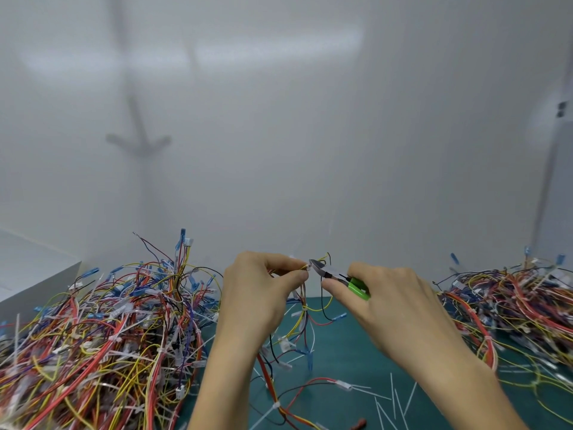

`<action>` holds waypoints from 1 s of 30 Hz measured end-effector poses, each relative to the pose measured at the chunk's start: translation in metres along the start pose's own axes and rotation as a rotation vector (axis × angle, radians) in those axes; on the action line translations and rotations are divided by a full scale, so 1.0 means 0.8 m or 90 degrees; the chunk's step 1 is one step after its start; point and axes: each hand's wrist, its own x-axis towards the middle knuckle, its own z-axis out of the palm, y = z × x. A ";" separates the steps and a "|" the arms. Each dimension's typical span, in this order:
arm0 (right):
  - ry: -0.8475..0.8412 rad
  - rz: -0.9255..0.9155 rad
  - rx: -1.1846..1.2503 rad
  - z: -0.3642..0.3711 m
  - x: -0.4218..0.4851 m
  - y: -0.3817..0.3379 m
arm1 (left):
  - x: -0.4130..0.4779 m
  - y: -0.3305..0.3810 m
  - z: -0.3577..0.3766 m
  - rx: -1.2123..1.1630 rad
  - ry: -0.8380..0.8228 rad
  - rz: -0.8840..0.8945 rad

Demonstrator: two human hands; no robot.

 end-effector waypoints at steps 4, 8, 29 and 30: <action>-0.001 0.039 0.041 -0.002 0.001 -0.003 | -0.001 0.000 -0.002 -0.025 0.009 -0.009; 0.002 0.067 0.112 -0.008 0.004 -0.003 | -0.001 0.001 -0.005 -0.145 0.019 -0.046; -0.022 0.117 0.195 -0.012 0.008 0.006 | 0.005 0.007 -0.027 -0.580 -0.108 -0.166; -0.042 0.121 0.172 -0.010 0.007 0.009 | 0.006 0.007 -0.027 -0.595 -0.104 -0.165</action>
